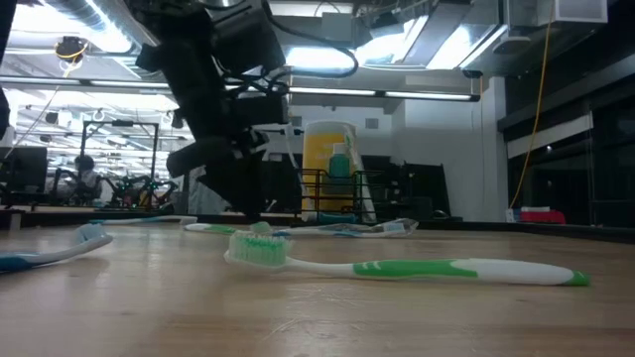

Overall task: Pick & Place toothbrushing station
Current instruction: Put the green toothbrush in the wire organizer

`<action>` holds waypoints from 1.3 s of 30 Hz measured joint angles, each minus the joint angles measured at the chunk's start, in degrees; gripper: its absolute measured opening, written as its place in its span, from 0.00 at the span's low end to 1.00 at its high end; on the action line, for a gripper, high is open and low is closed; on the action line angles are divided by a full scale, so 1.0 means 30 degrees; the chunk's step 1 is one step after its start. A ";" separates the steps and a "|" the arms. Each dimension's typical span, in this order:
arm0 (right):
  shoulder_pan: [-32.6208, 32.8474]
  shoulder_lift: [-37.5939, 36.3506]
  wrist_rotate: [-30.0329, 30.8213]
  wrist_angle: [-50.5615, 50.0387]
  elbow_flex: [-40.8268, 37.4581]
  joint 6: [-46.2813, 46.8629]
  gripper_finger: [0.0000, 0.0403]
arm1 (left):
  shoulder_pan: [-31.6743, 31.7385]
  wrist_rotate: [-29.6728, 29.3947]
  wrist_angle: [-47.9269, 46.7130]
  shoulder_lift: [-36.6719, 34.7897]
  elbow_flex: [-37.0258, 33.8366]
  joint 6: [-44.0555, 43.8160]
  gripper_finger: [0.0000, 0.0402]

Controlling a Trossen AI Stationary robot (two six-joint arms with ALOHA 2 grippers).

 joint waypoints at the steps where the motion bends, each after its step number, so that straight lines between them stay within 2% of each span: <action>1: 0.0000 0.0007 -0.0007 -0.0001 -0.0006 0.0000 0.28 | 0.0024 -0.0002 0.0077 0.0012 0.0000 0.0003 0.34; 18: 0.0000 0.0001 -0.0350 0.0063 -0.0006 -0.0087 0.28 | 0.0321 -0.0185 0.1296 0.1325 0.0000 -0.0541 0.21; 26: 0.0000 0.0000 -0.0415 0.0207 -0.0006 -0.0080 0.28 | 0.0441 -0.1171 0.1761 0.1506 0.0000 -0.2075 0.02; 31: 0.0000 0.0003 -0.0495 0.0210 -0.0006 -0.0073 0.28 | 0.0444 -0.1571 0.1880 0.1391 0.0178 -0.2480 0.01; 39: 0.0000 0.0000 -0.0495 0.0522 -0.0006 -0.0080 0.28 | 0.0430 -0.1680 0.2088 0.0530 0.1846 -0.3425 0.01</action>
